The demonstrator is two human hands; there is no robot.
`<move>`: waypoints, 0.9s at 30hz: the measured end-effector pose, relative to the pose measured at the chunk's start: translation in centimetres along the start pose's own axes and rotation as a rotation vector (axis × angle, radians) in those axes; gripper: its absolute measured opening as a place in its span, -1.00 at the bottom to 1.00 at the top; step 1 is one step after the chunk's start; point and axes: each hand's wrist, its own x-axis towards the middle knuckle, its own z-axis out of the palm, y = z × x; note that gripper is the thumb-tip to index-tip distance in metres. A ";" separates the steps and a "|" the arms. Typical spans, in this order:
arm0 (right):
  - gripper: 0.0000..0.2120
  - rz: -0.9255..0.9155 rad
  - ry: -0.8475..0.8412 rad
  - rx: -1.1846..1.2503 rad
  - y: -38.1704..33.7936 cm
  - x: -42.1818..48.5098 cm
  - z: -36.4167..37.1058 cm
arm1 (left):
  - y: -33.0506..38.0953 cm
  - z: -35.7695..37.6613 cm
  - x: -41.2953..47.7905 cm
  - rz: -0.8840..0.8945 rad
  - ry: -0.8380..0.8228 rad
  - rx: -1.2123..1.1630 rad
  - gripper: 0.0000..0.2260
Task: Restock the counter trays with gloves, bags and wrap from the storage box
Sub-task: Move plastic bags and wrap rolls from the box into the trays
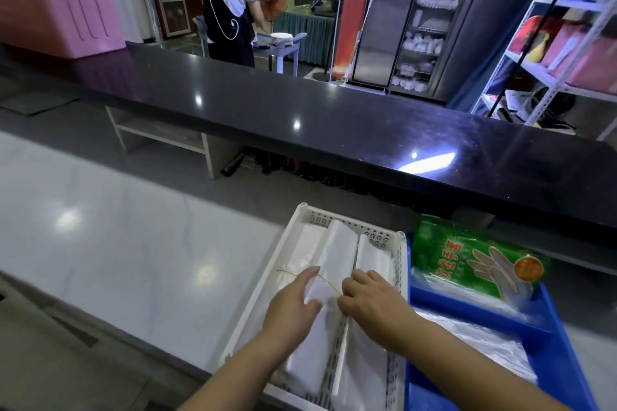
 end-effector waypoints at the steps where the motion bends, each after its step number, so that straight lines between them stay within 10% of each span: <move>1: -0.78 0.018 -0.009 -0.011 0.1 -0.4 -0.2 | 0.0 0.7 0.0 0.000 -0.020 -0.011 -0.50; 13: -0.70 0.134 -0.029 0.069 0.0 -1.4 0.0 | -0.2 2.9 -0.4 0.211 -0.115 0.732 -0.55; 27: -0.62 0.237 0.007 0.330 2.3 -0.5 1.6 | 1.5 4.0 -3.1 -0.015 0.005 0.570 -0.84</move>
